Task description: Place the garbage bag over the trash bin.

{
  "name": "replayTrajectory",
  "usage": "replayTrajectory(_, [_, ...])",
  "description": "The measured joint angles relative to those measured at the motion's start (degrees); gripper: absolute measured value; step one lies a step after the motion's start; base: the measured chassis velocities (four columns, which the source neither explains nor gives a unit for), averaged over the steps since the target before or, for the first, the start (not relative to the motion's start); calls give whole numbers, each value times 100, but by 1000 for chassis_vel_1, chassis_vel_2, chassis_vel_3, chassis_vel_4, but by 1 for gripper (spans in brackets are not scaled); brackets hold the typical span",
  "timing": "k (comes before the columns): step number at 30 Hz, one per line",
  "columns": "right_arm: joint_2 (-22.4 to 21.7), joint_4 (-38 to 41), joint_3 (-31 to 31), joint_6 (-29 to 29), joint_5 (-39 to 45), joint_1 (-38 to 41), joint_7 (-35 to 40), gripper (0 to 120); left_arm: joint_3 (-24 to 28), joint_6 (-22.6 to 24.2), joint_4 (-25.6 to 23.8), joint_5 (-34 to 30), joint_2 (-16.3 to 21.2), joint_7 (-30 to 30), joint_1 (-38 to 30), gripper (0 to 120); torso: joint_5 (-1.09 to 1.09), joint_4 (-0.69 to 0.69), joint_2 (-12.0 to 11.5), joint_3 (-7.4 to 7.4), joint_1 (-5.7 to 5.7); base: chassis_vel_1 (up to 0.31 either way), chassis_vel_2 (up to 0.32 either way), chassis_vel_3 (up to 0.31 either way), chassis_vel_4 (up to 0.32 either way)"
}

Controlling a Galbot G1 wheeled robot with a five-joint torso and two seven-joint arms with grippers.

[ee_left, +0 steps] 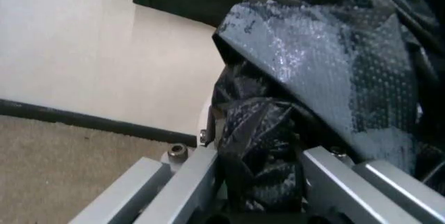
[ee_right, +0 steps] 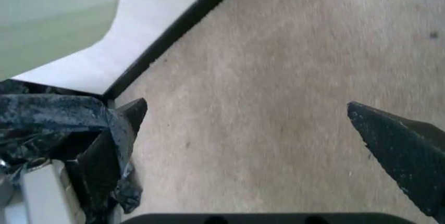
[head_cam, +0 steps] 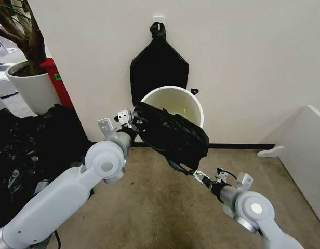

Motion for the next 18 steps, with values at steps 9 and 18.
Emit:
replayTrajectory(9, [-394, 783, 283, 482, -1987, -886, -1287, 100, -49, 42, 203, 119, 3, -48, -4, 0, -2, -2, 0, 0, 0, 0, 0, 0, 0])
replayTrajectory(18, [-594, 1840, 326, 553, -2414, -1297, -1830, 100, -17, 32, 527, 227, -123, -96, -76, 0, -2, -2, 0, 0, 0, 0, 0, 0, 0])
